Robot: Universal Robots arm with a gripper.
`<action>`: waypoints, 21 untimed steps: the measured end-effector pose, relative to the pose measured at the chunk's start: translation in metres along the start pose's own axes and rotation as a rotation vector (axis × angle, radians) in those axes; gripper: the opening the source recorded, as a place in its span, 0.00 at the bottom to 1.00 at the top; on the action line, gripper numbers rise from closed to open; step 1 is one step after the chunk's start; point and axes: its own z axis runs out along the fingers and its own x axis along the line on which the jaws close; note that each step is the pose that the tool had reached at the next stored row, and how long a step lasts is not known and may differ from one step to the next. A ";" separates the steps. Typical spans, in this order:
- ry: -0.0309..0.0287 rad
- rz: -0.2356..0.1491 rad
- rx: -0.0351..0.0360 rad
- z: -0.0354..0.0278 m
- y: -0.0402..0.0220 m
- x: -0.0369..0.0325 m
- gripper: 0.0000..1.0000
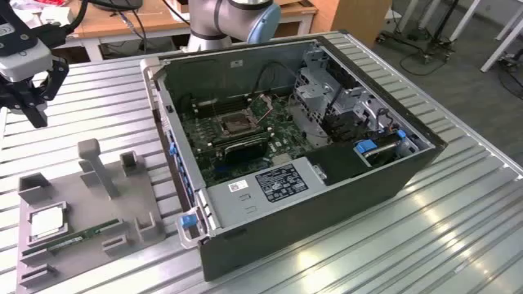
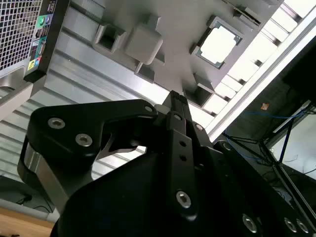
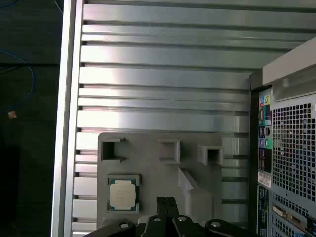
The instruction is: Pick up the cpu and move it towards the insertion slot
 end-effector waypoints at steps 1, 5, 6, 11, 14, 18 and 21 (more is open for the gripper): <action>0.0001 0.000 0.0000 0.0000 0.0000 0.0000 0.11; 0.0002 0.000 0.0001 -0.0001 -0.0001 0.0001 0.11; 0.0003 0.000 0.0001 -0.0001 -0.0001 0.0003 0.11; 0.0000 0.000 0.0000 0.0001 -0.0010 0.0022 0.11; 0.0000 0.000 0.0000 0.0002 -0.0014 0.0044 0.11; -0.0001 0.000 0.0001 0.0002 -0.0021 0.0067 0.11; -0.0002 0.000 0.0000 0.0003 -0.0028 0.0086 0.11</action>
